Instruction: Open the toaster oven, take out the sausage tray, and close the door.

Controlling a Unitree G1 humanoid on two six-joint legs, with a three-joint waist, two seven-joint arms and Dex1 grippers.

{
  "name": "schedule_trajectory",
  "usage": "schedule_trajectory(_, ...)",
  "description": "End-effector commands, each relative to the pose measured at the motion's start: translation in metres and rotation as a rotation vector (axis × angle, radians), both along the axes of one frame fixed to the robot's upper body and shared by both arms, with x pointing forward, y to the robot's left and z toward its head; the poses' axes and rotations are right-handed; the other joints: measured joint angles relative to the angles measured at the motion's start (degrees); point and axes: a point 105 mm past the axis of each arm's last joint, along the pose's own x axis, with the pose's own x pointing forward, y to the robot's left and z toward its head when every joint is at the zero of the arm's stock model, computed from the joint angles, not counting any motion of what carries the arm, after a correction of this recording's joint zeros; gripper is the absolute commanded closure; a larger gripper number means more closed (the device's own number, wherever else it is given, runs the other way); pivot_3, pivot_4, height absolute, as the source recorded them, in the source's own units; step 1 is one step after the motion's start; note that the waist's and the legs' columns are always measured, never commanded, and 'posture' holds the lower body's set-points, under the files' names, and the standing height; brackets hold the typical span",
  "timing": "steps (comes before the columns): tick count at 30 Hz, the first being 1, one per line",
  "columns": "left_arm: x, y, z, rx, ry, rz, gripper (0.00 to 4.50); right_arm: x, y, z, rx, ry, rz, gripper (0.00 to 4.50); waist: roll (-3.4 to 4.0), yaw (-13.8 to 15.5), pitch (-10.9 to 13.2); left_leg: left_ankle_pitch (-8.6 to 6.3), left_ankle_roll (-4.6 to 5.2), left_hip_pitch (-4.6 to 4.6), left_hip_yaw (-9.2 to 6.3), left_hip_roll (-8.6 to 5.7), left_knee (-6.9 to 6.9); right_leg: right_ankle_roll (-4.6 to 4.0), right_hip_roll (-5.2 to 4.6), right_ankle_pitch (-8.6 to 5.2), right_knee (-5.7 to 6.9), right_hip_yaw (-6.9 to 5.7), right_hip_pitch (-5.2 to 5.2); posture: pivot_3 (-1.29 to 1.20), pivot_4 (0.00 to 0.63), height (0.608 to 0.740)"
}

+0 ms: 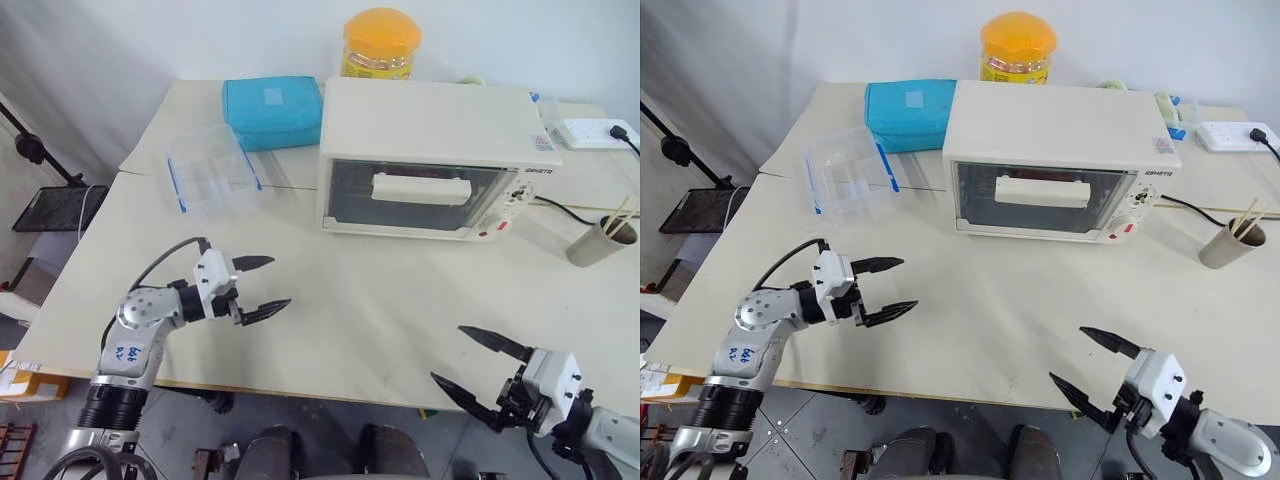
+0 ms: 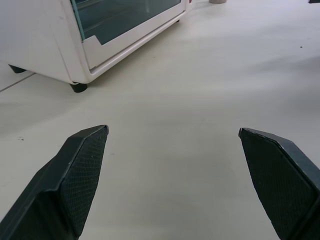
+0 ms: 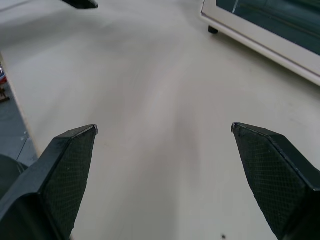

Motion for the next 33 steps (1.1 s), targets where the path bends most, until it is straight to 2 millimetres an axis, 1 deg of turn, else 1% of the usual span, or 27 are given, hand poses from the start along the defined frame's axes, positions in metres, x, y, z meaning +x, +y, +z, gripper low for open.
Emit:
schedule_trajectory(1,-0.005,-0.001,0.007,-0.008,-0.011,-0.026,0.07,0.004,-0.001,0.007,0.009,-0.018,0.004,0.0,0.0,0.0,0.0,0.0,0.0,0.0,0.0,0.0,0.0,0.0,0.0,0.0,-0.01,0.01,0.0,0.0,0.15,0.74)
schedule_trajectory(2,-0.007,-0.001,0.008,-0.009,-0.006,-0.03,0.07,0.007,-0.001,0.008,0.01,-0.026,0.005,0.0,0.0,0.0,0.0,0.0,0.0,0.01,0.0,0.0,0.0,0.0,0.0,0.0,-0.02,0.01,0.01,0.0,0.15,0.74)
schedule_trajectory(3,-0.008,0.0,0.013,-0.046,0.0,-0.027,0.07,0.015,0.001,0.014,0.029,-0.044,0.001,0.0,0.0,0.0,0.0,0.0,0.0,0.0,0.0,-0.01,0.0,0.0,0.0,0.0,-0.02,0.01,0.01,0.0,0.15,0.74)
schedule_trajectory(5,-0.012,0.001,0.026,-0.127,0.019,-0.04,0.07,0.032,0.002,0.029,0.109,-0.046,-0.022,0.0,-0.01,-0.1,0.0,0.0,0.0,0.0,0.0,0.01,0.01,0.0,0.0,0.0,-0.03,0.02,0.01,0.0,0.15,0.74)
schedule_trajectory(7,-0.021,0.004,0.042,-0.207,0.069,-0.116,0.07,0.047,0.005,0.045,0.18,-0.039,-0.017,0.0,-0.01,-0.4,0.0,0.0,0.0,-0.01,0.01,0.05,0.05,0.02,-0.02,0.01,-0.03,0.05,0.0,0.0,0.15,0.74)
schedule_trajectory(8,-0.019,0.008,0.046,-0.229,0.126,-0.096,0.07,0.054,0.006,0.052,0.202,-0.036,-0.012,0.0,-0.01,-0.3,0.0,0.01,-0.01,-0.02,0.0,0.11,0.05,0.02,-0.01,0.01,-0.03,0.04,-0.01,0.0,0.15,0.74)
schedule_trajectory(10,-0.016,0.012,0.058,-0.269,0.138,-0.076,0.07,0.067,0.005,0.063,0.221,-0.028,0.018,0.0,0.13,-0.3,0.1,0.03,-0.05,-0.01,-0.06,0.14,0.05,-0.01,0.01,0.0,-0.01,0.03,0.0,0.0,0.15,0.74)
schedule_trajectory(13,-0.019,0.009,0.063,-0.244,0.138,-0.101,0.07,0.093,-0.003,0.079,0.265,-0.033,0.008,0.0,0.17,-0.1,0.1,0.04,-0.05,-0.03,-0.06,0.1,0.05,-0.01,0.03,0.0,-0.02,-0.04,0.02,0.0,0.15,0.74)
schedule_trajectory(17,-0.021,0.004,0.07,-0.268,0.131,-0.109,0.07,0.118,-0.007,0.096,0.283,-0.072,0.014,0.0,0.18,0.0,0.2,0.02,0.03,-0.13,-0.06,-0.04,0.04,0.02,0.01,0.01,-0.06,-0.03,-0.02,0.0,0.15,0.74)
schedule_trajectory(20,-0.022,0.003,0.072,-0.298,0.132,-0.1,0.07,0.132,-0.006,0.114,0.318,-0.117,0.033,0.0,0.18,-0.1,0.2,0.01,0.05,-0.15,-0.05,-0.05,0.04,0.03,0.01,0.02,-0.07,-0.05,-0.03,0.0,0.15,0.74)
schedule_trajectory(21,-0.022,0.003,0.072,-0.298,0.132,-0.099,0.07,0.133,-0.005,0.119,0.325,-0.127,0.042,0.0,0.19,-0.1,0.2,0.01,0.05,-0.15,-0.04,-0.05,0.04,0.03,0.01,0.02,-0.08,-0.04,-0.04,0.0,0.15,0.74)
schedule_trajectory(24,-0.025,0.003,0.071,-0.295,0.14,-0.096,0.07,0.13,0.004,0.126,0.313,-0.144,0.1,0.0,0.19,-0.1,0.2,0.02,0.04,-0.15,-0.04,0.0,0.03,0.03,0.07,0.02,-0.08,-0.07,-0.04,0.0,0.15,0.74)
schedule_trajectory(28,-0.026,0.004,0.069,-0.297,0.159,-0.091,0.07,0.12,0.013,0.129,0.296,-0.146,0.16,0.0,0.2,-0.4,0.2,0.02,0.04,-0.15,0.06,0.02,0.03,0.03,0.07,0.02,-0.08,-0.01,-0.08,0.0,0.15,0.74)
schedule_trajectory(31,-0.022,0.005,0.069,-0.305,0.174,-0.066,0.07,0.104,0.022,0.117,0.198,-0.111,0.231,0.0,0.2,-0.7,0.2,0.02,0.03,-0.15,0.11,0.07,0.01,0.03,0.1,0.02,-0.07,0.0,-0.13,0.0,0.15,0.74)
schedule_trajectory(33,-0.019,0.004,0.073,-0.328,0.181,-0.064,0.07,0.095,0.025,0.104,0.128,-0.087,0.261,0.0,0.2,-1.2,0.2,0.01,0.03,-0.14,0.21,0.1,-0.01,0.03,0.11,0.02,-0.07,0.05,-0.17,0.0,0.15,0.74)
